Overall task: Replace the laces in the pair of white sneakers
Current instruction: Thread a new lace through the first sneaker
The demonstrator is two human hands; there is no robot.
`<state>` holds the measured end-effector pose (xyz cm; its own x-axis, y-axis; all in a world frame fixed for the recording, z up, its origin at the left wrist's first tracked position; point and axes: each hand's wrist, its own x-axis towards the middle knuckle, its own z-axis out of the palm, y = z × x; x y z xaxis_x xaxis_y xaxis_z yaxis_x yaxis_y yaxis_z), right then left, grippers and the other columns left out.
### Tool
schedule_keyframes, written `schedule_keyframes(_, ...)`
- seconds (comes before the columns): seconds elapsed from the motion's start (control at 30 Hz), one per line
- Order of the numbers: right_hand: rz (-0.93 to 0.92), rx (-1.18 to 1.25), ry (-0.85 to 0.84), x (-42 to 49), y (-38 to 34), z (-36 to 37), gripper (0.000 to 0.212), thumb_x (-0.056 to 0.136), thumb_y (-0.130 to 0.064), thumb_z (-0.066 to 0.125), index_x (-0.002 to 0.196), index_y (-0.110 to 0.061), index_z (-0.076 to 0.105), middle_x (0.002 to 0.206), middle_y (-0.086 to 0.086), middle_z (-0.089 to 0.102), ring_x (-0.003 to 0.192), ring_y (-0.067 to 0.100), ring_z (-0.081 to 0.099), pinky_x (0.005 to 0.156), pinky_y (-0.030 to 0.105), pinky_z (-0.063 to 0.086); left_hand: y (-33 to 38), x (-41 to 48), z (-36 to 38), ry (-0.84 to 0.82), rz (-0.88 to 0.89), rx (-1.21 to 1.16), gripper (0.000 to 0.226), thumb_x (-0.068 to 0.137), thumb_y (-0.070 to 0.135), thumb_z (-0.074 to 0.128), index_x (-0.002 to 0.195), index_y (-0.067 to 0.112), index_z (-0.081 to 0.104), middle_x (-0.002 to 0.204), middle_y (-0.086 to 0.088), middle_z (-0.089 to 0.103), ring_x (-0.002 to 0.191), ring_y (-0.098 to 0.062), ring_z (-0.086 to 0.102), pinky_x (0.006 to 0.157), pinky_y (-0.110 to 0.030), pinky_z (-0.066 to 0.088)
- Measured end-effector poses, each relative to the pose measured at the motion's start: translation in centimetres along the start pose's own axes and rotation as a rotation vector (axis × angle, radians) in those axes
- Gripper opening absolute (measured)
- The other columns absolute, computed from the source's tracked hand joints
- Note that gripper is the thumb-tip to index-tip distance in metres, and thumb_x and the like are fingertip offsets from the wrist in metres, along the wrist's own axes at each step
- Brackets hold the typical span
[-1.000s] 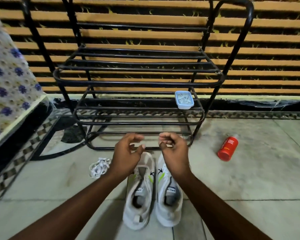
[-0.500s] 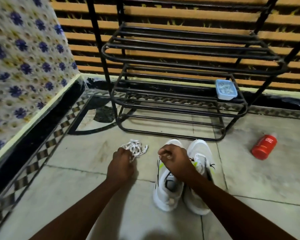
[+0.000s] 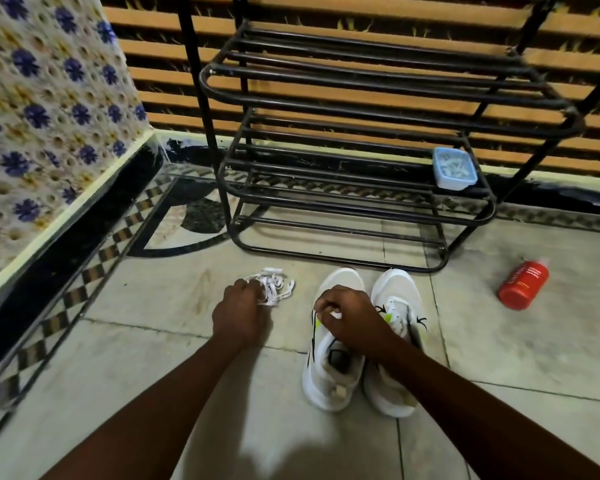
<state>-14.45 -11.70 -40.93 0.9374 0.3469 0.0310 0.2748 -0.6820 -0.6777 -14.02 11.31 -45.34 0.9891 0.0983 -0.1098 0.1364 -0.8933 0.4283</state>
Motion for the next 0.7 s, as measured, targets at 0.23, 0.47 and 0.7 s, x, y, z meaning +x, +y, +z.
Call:
schedule_keyframes(0.23, 0.011, 0.007, -0.016, -0.3, -0.2, -0.2, 0.009, 0.085, -0.007, 0.068, 0.091, -0.011, 0.074, 0.092, 0.002, 0.069, 0.085, 0.009, 0.062, 0.080, 0.012, 0.041, 0.6, 0.0, 0.9, 0.081, 0.179, 0.048, 0.028, 0.080, 0.021, 0.067, 0.105, 0.027, 0.057, 0.105, 0.002, 0.045, 0.101, -0.027, 0.053, 0.068, -0.037, 0.049)
schedule_keyframes(0.47, 0.012, 0.012, -0.013, -0.3, 0.2, -0.2, 0.010, 0.085, -0.007, 0.069, 0.092, -0.010, 0.075, 0.095, 0.003, 0.071, 0.090, 0.014, 0.065, 0.086, 0.022, 0.045, 1.0, 0.3, 2.1, 0.161, 0.136, 0.013, 0.012, 0.093, 0.020, 0.063, 0.104, 0.022, 0.066, 0.114, -0.004, 0.046, 0.108, -0.027, 0.051, 0.074, -0.041, 0.053)
schedule_keyframes(0.7, 0.017, 0.030, -0.014, -0.3, 0.6, -0.3, 0.012, 0.084, -0.007, 0.070, 0.093, -0.012, 0.074, 0.092, 0.000, 0.069, 0.083, 0.008, 0.061, 0.081, 0.021, 0.044, 1.6, 0.9, 0.6, 0.270, 0.076, -0.418, 0.007, 0.090, 0.008, 0.067, 0.087, 0.010, 0.061, 0.100, 0.000, 0.057, 0.090, -0.020, 0.058, 0.076, -0.037, 0.045)
